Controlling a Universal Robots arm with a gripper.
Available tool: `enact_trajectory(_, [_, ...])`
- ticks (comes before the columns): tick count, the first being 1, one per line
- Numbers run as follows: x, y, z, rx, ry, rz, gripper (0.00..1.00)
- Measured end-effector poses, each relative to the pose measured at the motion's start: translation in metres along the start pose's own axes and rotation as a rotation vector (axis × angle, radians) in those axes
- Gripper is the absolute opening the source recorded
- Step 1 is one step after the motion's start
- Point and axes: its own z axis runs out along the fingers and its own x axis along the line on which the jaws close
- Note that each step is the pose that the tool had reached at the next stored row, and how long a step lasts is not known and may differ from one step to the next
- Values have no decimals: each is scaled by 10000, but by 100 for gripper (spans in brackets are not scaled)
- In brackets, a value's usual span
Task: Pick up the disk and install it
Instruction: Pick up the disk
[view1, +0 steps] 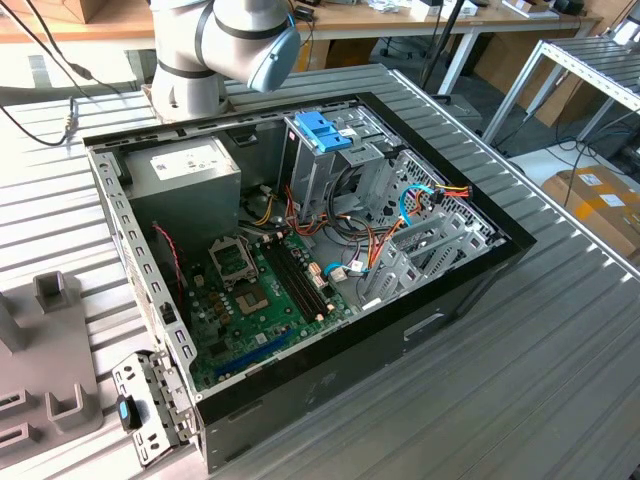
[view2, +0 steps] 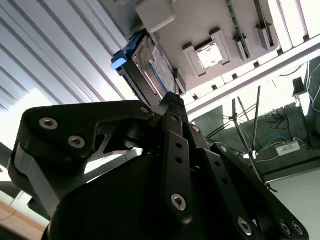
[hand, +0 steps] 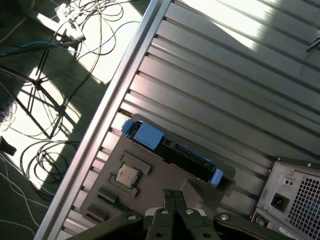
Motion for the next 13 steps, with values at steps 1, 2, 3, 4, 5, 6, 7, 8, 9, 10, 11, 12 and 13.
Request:
enact_trajectory(1, [0, 0, 0, -1, 2, -43, 11])
enact_trajectory(2, [0, 0, 0, -2, 4, -81, 11])
enact_trajectory(3, [0, 0, 0, -3, 6, -126, 11])
enact_trajectory(4, [0, 0, 0, -4, 7, -156, 11])
enact_trajectory(5, [0, 0, 0, -5, 9, -192, 11])
enact_trajectory(6, [0, 0, 0, -5, 10, -226, 11])
enact_trajectory(7, [0, 0, 0, -7, 13, -280, 11])
enact_trajectory(8, [0, 0, 0, -7, 15, -317, 11])
enact_trajectory(9, [0, 0, 0, -10, 17, -389, 11])
enact_trajectory(10, [0, 0, 0, -11, 20, -444, 11])
enact_trajectory(11, [0, 0, 0, -12, 23, -507, 11])
enact_trajectory(12, [0, 0, 0, -13, 24, -543, 11])
enact_trajectory(13, [0, 0, 0, -14, 26, -580, 11])
